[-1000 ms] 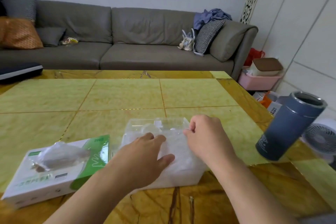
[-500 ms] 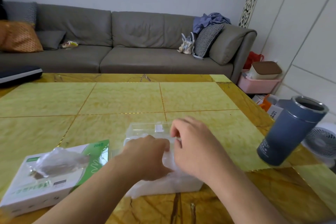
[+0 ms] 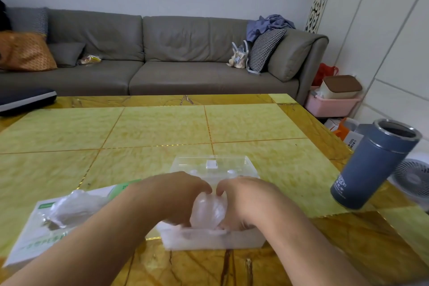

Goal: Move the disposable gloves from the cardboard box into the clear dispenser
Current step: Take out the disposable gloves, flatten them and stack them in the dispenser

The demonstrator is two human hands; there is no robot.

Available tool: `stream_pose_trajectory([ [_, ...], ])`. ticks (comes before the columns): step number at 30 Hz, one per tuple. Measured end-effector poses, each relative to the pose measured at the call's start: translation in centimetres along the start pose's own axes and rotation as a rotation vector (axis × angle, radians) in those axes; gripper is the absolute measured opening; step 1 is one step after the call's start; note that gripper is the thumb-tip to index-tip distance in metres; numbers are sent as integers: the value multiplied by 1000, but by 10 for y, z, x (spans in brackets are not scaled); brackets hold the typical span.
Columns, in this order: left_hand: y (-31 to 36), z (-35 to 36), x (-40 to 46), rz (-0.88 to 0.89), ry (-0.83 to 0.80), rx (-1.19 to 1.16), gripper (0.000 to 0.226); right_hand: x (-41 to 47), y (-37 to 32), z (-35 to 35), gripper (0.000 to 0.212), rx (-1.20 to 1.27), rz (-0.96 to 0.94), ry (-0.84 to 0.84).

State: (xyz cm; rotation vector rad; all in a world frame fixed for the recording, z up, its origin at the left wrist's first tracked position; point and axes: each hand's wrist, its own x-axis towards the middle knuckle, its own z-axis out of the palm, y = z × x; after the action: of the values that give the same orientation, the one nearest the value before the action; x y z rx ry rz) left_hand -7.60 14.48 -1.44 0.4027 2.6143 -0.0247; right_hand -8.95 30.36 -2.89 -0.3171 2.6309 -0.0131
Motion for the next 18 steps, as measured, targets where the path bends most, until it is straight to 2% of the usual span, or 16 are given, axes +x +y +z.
stream_pose_trajectory([
  [6, -8, -1, -16, 4, 82, 107, 86, 0, -3, -6, 56, -82, -3, -60],
  [10, 12, 2, -30, 40, 416, 146, 51, 2, -7, -8, 67, -110, -24, -114],
  [12, 27, 8, -26, 64, 494, 113, 35, 4, -10, -8, 62, -148, -23, -127],
  [15, 28, 20, -7, 10, 427, 27, 18, 6, -11, -4, 52, -161, -24, -118],
  [16, 25, 22, -3, -11, 365, -6, 20, 5, -9, -3, 52, -154, -21, -85],
  [18, 16, 23, 0, -48, 231, -27, 42, 3, -5, 2, 55, -132, -16, 6],
])
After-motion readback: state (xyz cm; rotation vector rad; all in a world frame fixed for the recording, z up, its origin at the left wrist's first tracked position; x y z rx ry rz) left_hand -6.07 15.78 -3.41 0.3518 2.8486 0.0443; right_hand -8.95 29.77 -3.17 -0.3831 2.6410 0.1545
